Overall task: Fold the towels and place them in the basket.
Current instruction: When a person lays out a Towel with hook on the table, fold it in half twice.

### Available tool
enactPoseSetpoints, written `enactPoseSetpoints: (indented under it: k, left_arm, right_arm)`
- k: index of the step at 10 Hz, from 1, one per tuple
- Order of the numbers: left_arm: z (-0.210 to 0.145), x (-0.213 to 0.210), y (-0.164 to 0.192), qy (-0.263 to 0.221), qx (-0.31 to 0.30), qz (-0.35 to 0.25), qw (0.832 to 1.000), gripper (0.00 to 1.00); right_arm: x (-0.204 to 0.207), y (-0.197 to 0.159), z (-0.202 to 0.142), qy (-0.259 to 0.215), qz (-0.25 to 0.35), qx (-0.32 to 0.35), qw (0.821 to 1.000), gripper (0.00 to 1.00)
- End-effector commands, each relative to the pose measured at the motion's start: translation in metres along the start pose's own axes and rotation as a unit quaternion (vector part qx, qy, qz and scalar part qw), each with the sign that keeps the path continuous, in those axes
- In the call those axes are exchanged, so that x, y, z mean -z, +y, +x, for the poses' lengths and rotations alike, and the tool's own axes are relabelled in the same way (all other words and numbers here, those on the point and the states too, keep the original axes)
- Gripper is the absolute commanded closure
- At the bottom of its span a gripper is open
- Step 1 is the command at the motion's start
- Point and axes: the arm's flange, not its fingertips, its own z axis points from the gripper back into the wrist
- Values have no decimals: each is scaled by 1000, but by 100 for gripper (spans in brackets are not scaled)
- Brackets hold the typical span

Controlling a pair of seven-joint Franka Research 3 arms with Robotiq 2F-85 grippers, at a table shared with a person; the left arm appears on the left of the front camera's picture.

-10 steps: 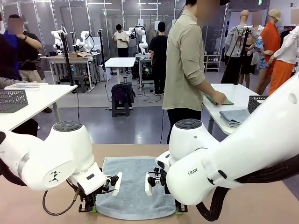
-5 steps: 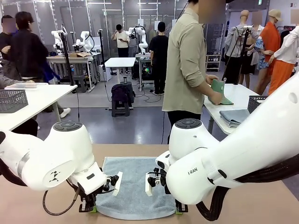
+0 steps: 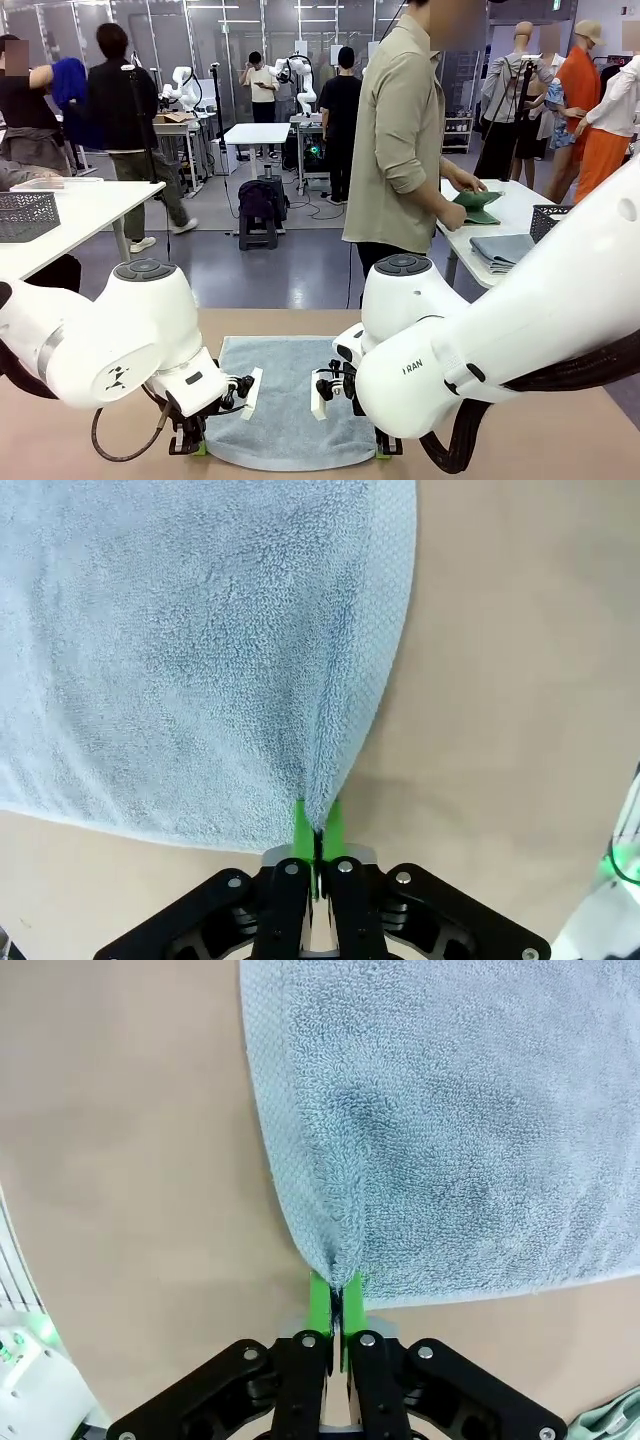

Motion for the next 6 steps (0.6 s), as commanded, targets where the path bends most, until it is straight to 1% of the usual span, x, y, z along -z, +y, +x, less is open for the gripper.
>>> enactPoseSetpoints:
  k: [1,4,6]
  left_arm:
    - [-6,-27,6,-6,8,13,1000,97]
    - [-17,-77,16,-9,8,50,999,97]
    - [-15,-102,21,-11,16,65,998,97]
  right_arm:
    - [-24,1,3,4,-21,-8,1000,95]
    - [-66,-2,12,6,-48,-30,998,95]
    - [-89,-6,18,10,-65,-39,997,95]
